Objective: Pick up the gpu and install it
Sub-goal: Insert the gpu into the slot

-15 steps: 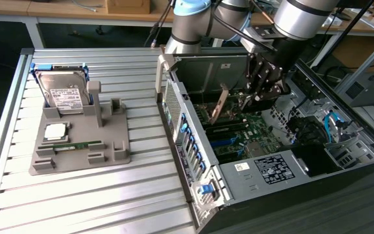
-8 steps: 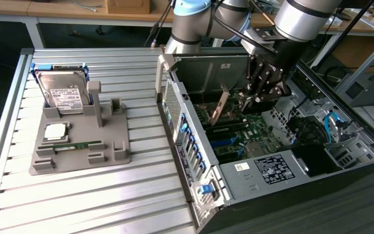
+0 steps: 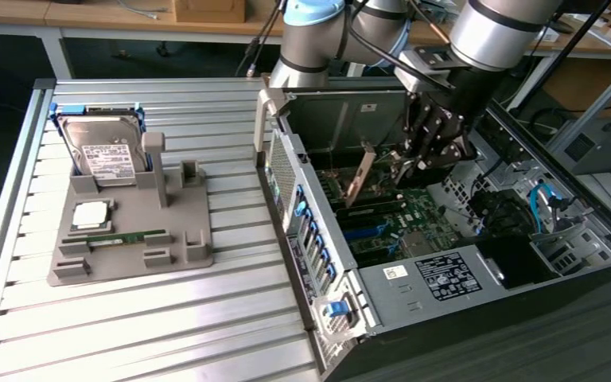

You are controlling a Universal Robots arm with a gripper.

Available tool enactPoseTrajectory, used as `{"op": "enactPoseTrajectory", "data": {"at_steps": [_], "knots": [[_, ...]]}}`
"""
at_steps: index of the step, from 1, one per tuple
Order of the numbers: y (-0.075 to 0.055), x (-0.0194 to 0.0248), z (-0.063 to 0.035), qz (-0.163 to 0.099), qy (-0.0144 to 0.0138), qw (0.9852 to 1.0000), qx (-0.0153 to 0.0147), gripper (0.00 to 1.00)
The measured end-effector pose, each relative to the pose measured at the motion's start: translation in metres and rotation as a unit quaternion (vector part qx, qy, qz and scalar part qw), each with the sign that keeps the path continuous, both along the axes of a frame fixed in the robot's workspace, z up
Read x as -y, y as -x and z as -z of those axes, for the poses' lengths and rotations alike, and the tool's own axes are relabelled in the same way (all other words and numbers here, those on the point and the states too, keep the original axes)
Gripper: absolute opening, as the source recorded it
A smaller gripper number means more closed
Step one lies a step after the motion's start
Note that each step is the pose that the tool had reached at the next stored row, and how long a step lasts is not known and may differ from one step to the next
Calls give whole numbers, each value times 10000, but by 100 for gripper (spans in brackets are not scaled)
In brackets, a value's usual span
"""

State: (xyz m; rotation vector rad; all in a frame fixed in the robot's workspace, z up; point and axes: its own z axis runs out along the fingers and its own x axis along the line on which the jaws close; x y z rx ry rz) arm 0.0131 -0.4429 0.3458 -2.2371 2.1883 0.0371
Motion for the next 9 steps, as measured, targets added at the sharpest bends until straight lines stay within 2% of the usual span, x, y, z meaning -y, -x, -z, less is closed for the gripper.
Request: {"op": "enactPoseTrajectory", "data": {"at_steps": [9], "knots": [[2, 38, 14, 0, 0, 10000, 0, 27]]}}
